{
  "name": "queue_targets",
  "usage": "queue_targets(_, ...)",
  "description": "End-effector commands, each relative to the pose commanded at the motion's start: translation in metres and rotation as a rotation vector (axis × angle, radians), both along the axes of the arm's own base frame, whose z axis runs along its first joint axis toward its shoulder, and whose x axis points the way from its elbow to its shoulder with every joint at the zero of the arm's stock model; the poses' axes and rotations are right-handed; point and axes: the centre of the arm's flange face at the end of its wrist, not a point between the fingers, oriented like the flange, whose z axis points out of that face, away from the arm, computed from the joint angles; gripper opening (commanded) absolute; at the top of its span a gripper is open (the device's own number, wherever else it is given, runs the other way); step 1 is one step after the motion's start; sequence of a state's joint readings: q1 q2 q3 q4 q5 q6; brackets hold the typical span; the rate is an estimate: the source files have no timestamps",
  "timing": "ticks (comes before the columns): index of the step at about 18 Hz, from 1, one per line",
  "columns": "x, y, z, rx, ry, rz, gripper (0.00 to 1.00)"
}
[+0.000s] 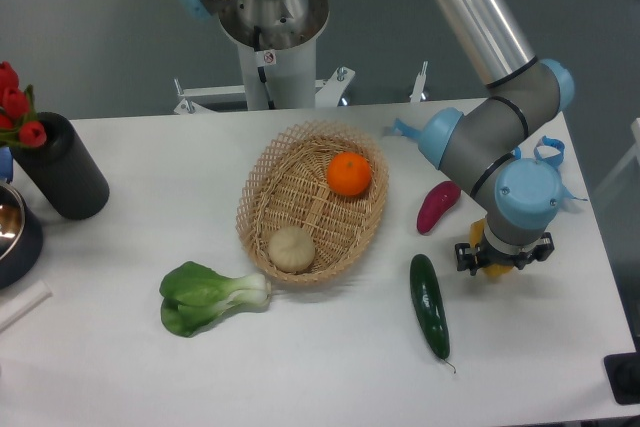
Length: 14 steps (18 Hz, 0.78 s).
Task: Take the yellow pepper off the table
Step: 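Close the gripper around the yellow bell pepper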
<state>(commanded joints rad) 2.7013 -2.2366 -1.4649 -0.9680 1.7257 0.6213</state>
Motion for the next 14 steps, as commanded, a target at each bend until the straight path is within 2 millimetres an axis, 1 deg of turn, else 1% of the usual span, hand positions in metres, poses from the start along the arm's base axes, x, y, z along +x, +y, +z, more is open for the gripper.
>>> queue_targets(2, 0.000, 0.000, 0.001, 0.001, 0.001, 0.000, 0.79)
queue_targets(3, -0.001, 0.000, 0.001, 0.001, 0.002, 0.002, 0.75)
queue_targets(6, -0.004, 0.002, 0.008, 0.011, 0.022, 0.003, 0.58)
queue_targets(8, -0.005, 0.002, 0.010, 0.014, 0.029, 0.000, 0.51)
queue_targets(9, -0.005, 0.002, 0.011, 0.014, 0.031, 0.000, 0.44)
queue_targets(10, -0.005, 0.002, 0.011, 0.014, 0.030, -0.001, 0.39)
queue_targets(11, -0.005, 0.002, 0.016, 0.019, 0.036, -0.003, 0.38)
queue_targets(13, -0.005, 0.003, 0.019, 0.021, 0.041, -0.003, 0.30)
queue_targets(14, -0.006, 0.003, 0.021, 0.023, 0.046, -0.003, 0.27)
